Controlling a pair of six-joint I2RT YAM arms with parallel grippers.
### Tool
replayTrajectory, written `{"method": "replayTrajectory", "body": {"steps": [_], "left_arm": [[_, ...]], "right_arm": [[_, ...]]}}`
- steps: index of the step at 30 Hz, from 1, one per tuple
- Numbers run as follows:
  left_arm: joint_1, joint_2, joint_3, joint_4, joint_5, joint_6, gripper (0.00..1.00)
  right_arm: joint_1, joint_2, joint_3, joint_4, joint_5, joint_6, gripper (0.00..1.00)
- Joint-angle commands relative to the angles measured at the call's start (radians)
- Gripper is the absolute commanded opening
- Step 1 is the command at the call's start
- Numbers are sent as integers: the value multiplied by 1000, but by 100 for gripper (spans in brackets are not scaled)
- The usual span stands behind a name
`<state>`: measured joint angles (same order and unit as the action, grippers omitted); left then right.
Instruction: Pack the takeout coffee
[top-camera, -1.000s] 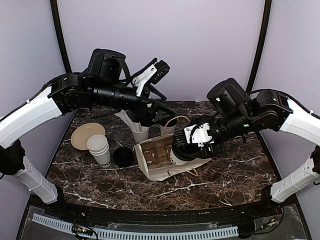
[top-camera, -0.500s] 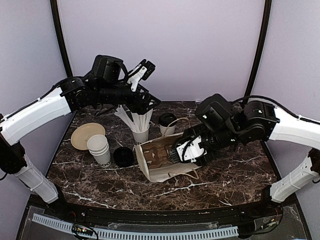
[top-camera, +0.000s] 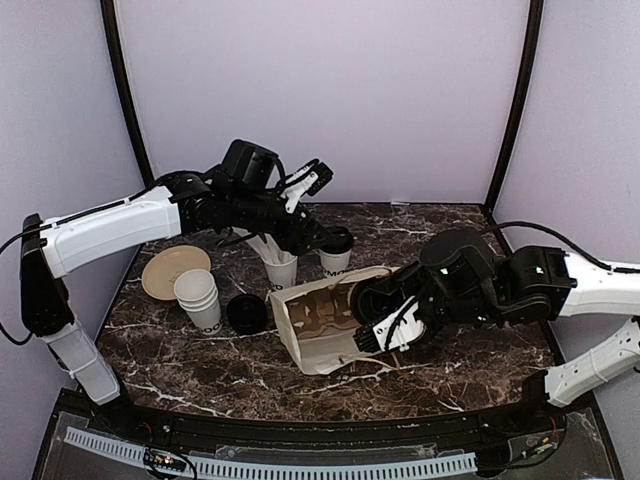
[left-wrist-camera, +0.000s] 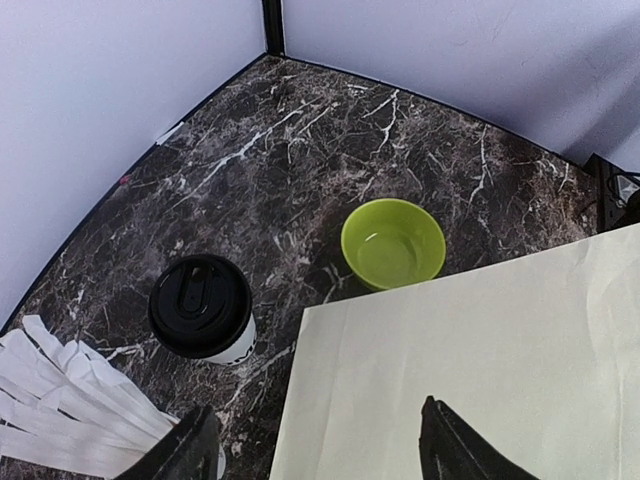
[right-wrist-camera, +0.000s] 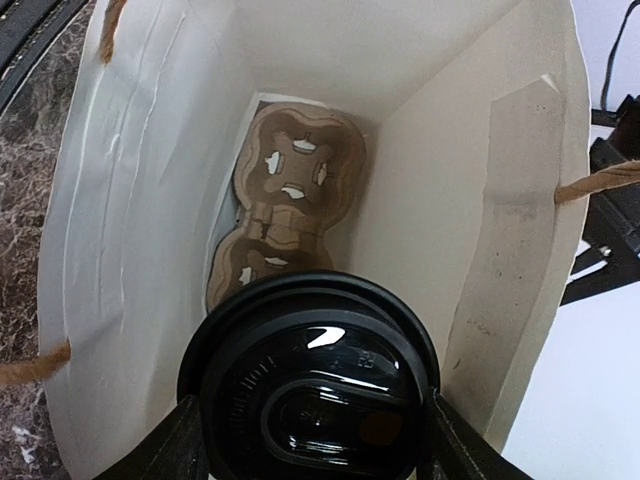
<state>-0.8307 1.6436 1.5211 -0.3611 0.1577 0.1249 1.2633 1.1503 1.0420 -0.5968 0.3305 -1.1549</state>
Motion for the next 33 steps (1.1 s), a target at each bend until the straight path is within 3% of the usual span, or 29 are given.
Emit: {"method": "replayTrajectory", "body": {"steps": [1,16,33], "left_arm": [[30,34,-7,-1,56,32,71],[61,81,-11,-24,141,56,67],[60,114,-28,-18,235,62,66]], "right_arm": [[8,31,-10,144,26,-24,49],[-72,124,-42,251,-33,-12,48],[-133,212,-10,237,-94,45,46]]}}
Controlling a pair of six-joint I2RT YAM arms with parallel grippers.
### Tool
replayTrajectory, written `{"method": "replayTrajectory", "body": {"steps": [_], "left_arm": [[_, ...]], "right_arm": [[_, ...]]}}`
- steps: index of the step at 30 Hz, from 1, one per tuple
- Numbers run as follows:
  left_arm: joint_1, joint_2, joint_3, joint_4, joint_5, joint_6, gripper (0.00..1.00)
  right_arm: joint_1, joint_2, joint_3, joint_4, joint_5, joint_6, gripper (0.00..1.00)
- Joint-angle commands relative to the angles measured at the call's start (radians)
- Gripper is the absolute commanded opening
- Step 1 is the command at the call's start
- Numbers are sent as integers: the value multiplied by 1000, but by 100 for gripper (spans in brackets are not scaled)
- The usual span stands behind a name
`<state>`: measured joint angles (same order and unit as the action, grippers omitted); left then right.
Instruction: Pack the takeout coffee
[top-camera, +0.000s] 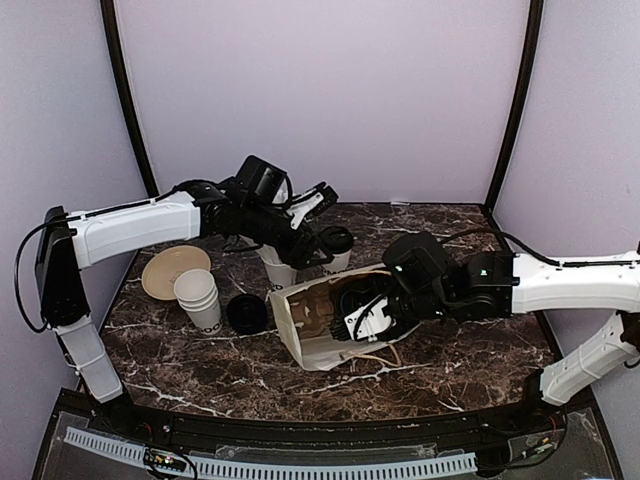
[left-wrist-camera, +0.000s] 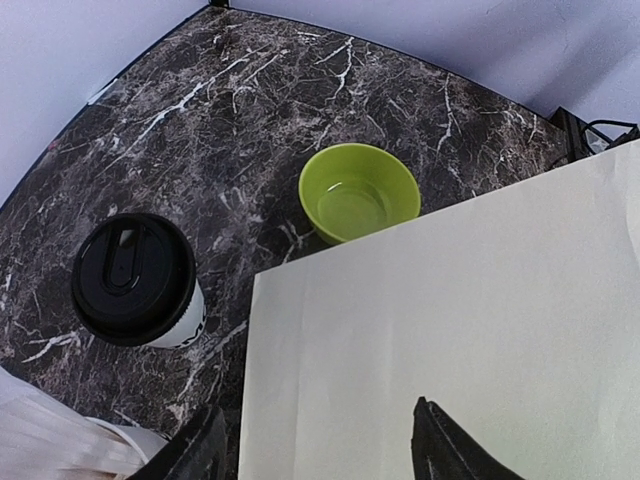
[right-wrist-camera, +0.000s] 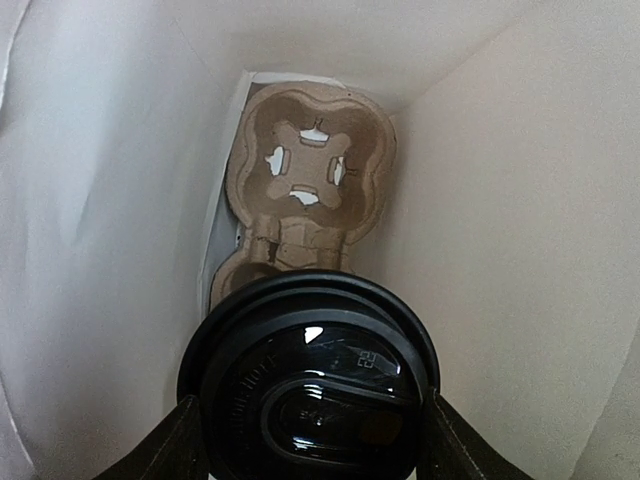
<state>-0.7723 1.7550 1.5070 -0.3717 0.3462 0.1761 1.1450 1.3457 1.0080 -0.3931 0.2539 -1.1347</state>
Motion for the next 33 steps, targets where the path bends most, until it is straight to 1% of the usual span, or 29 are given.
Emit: {"method": "replayTrajectory", "body": {"steps": [1,6,13,21,28,33], "left_arm": [[1,4,-16,-7,49,10,66],[1,13,-19,6,92,0,66],[1,25,-21,17,128,-13,65],[2,27,-23,13,123,-8,65],[1,28,-27,13,125,-6,65],[2,28,-29,13,127,-6,65]], "right_arm": [[-18,22,21,47,-11,24,45],[-41,44,11,99,1,9,44],[-64,54,-3,150,-21,-16,43],[-78,61,-16,166,-85,-24,43],[-91,88,-49,230,-85,-36,43],[-92,96,-62,231,-79,-36,44]]}}
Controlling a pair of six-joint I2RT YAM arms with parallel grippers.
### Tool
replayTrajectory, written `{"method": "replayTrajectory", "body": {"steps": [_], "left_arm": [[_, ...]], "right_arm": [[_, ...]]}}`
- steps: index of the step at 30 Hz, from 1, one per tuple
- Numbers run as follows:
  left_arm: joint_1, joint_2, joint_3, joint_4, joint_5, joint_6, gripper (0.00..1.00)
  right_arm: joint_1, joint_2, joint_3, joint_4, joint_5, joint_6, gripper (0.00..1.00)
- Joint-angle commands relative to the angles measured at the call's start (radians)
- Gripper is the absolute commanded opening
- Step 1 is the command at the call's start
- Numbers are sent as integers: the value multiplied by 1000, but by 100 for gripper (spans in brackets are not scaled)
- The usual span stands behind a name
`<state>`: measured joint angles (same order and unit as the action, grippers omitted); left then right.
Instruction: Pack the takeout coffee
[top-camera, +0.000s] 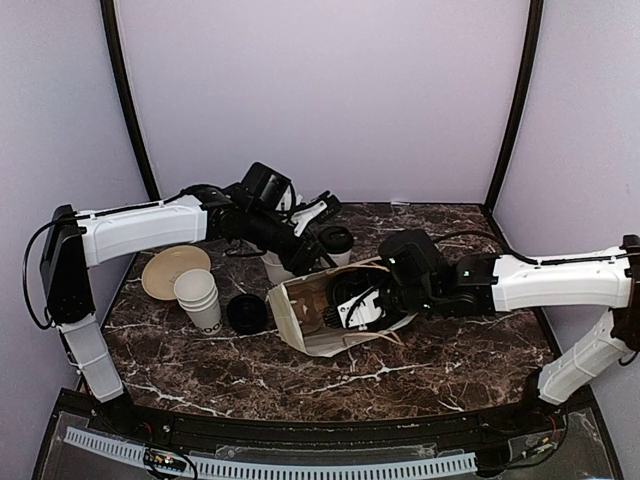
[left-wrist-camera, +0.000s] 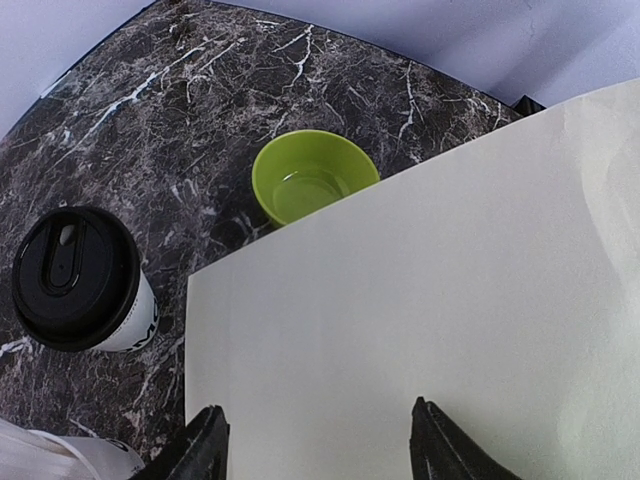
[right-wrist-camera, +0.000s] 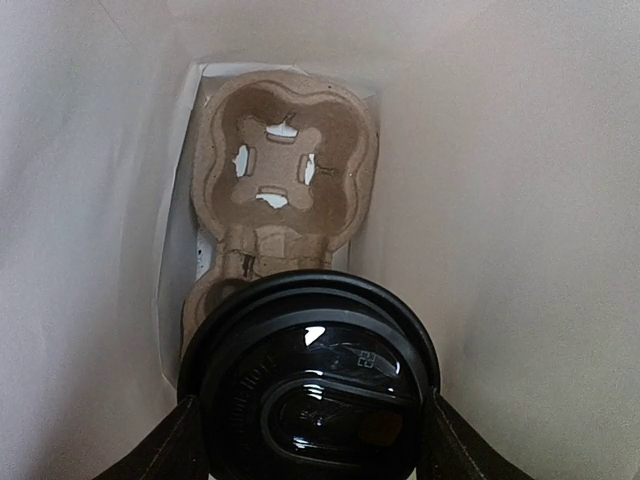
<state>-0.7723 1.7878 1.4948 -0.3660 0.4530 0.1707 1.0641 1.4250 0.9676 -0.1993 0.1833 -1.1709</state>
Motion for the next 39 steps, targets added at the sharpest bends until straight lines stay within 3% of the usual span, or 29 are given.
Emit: {"method": "replayTrajectory", "body": {"steps": [1,9,24,32,39], "left_arm": [[1,-5,-17,8,21,0,65],[2,-1,-23,6,22,1,65],[21,8,12,-37,116,7,65],[36,-24,2,-36,117,4,65],[48,-42,2,-46,100,14,65]], "right_arm": [[-13,19,-26,38,-6,-1,44],[-24,51,5,-38,-28,31,44],[-26,159,347,-502,-229,254,44],[-26,209,463,-644,-285,305,44],[-26,287,625,-871,-437,368,44]]}}
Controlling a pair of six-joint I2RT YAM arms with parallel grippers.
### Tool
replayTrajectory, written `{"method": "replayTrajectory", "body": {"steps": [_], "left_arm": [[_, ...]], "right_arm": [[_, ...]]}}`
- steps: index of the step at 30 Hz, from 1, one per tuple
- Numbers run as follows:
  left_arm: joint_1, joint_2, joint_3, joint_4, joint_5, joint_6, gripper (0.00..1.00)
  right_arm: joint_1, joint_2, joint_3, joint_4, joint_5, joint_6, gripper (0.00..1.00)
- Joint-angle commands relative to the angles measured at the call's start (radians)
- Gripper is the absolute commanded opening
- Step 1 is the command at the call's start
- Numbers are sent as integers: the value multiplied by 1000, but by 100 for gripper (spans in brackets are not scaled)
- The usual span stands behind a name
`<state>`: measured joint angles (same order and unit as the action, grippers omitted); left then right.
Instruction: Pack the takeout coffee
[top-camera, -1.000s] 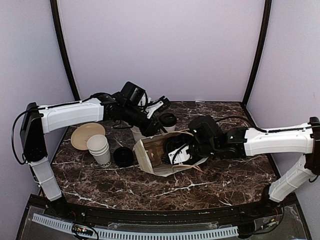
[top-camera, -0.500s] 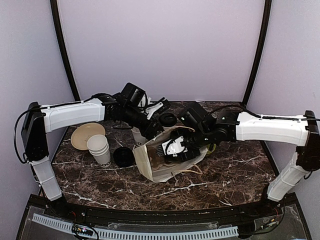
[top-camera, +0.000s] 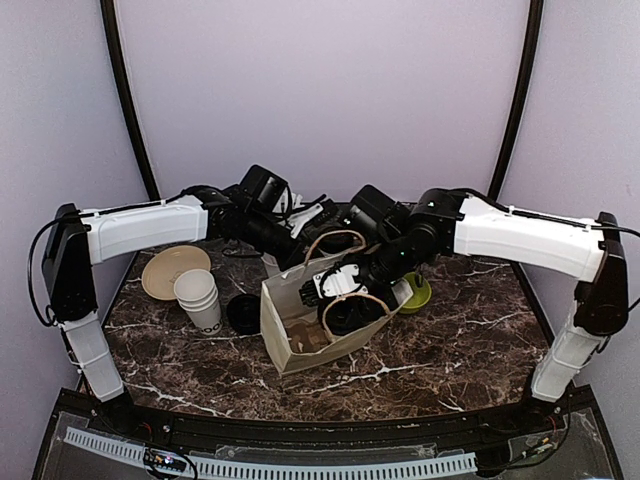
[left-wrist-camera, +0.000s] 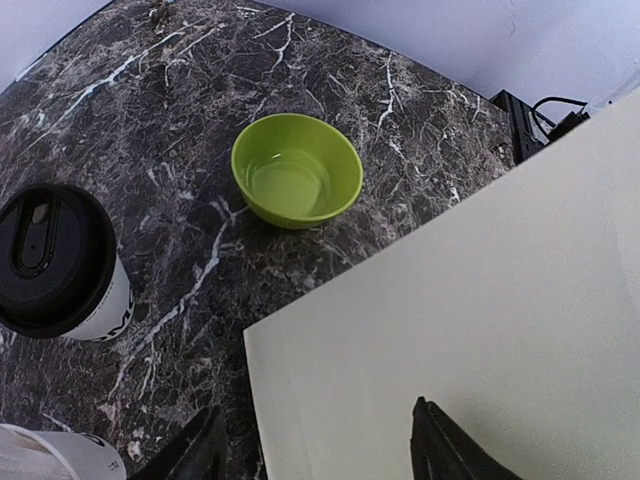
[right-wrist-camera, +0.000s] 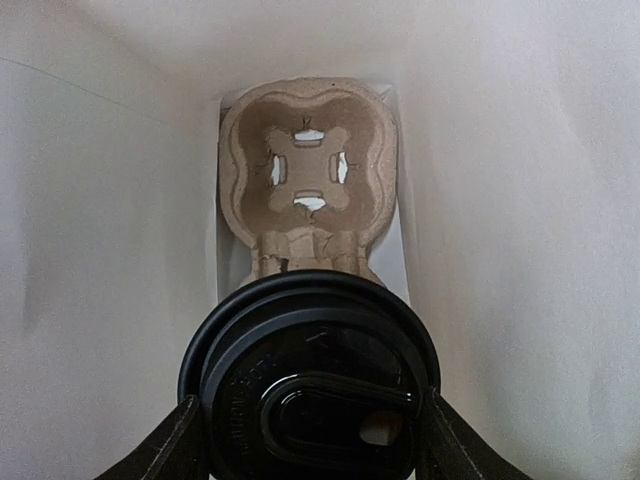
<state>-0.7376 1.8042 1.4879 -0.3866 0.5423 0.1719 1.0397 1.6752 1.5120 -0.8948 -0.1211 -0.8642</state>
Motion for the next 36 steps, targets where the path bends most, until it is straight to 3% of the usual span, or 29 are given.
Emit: {"method": "replayTrajectory", "body": {"steps": [1,4,15,25,36], "left_arm": [[16,-58,10,-25,9,14,65],[29,-60,14,-25,-5,15,65],[72,-118,14,-29,-29,6,65],[99,-248,55,-76,-65,13,69],[100,-352,7,-121,154,12,71]], "right_arm": [[-1,48,100,-195,-147,69,44],[-4,57,84,-142,-117,113,44],[-71,-7,-212,126,-46,132,43],[-112,134,-36,26,-54,173,49],[-112,107,82,-60,-66,178,61]]}}
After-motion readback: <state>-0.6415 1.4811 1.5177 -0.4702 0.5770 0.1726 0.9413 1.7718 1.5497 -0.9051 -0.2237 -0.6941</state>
